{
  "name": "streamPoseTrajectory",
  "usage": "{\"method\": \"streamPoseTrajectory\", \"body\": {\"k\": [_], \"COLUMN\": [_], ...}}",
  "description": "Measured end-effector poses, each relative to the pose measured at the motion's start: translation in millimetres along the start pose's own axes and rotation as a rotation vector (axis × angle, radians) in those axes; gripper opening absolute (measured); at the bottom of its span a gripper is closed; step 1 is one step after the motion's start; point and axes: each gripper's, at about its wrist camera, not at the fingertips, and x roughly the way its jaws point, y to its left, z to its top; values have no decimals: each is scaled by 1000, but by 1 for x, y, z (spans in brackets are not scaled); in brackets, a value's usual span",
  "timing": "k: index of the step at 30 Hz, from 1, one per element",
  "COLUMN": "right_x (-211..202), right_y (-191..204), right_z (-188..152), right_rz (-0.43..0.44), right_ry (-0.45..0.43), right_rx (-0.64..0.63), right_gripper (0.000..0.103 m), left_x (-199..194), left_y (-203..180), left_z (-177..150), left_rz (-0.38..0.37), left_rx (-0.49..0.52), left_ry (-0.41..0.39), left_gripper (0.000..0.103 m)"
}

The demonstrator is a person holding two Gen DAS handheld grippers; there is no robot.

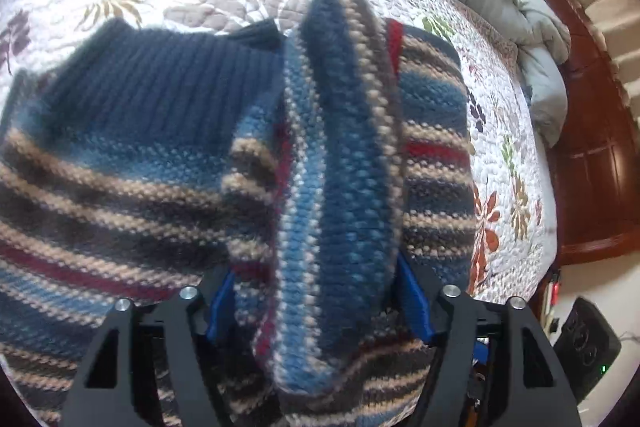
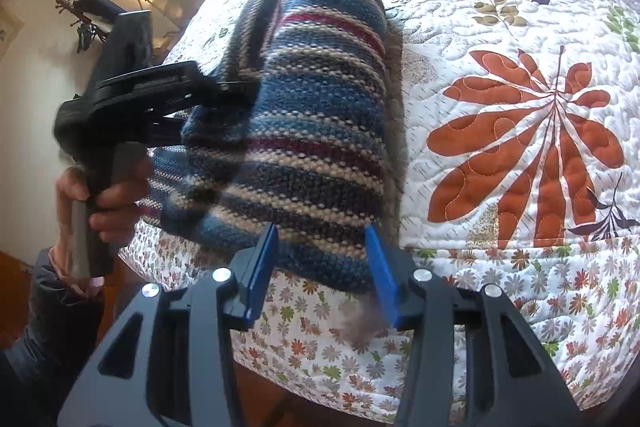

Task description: Fold small clothes

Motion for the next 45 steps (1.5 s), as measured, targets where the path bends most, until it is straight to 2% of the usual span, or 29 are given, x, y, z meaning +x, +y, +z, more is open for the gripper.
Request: {"method": "streamPoseTrajectory", "body": {"k": [2, 4, 7, 14, 20, 26, 28, 33, 38, 42, 45], "right_x": [-2, -5, -9, -23, -24, -14, -10, -2, 7, 13, 16], "right_y": [2, 2, 1, -2, 1, 15, 18, 24, 29, 35, 38], "right_z": [-1, -2, -2, -4, -5, -6, -6, -5, -3, -2, 0], "right_rz": [-8, -17, -21, -33, -24, -20, -19, -24, -32, -47, -56], "right_ry": [-4, -6, -12, -31, -37, -21, -15, -1, 16, 33, 41], "right_rx": [-9, -8, 2, 13, 25, -2, -7, -15, -23, -45, -55], "right_gripper": [46, 46, 46, 46, 46, 46, 46, 46, 46, 46, 46], "left_x": [-2, -8, -20, -73, -132, -166, -173, -167, -132, -112, -111], "left_y": [0, 5, 10, 5, -2, 21, 41, 96, 145, 170, 172], "left_z": [-1, -2, -2, -4, -6, -6, -6, -3, -6, -6, -7], "left_rz": [-23, -46, -82, -104, -79, -31, -11, 15, 35, 32, 19], "left_rx": [-7, -23, -45, -11, 61, 49, 17, -93, -178, -226, -217], "left_ry": [-11, -16, -29, -114, -196, -235, -248, -233, -167, -163, -162], "left_gripper": [57, 35, 29, 28, 28, 28, 28, 28, 28, 29, 30]}}
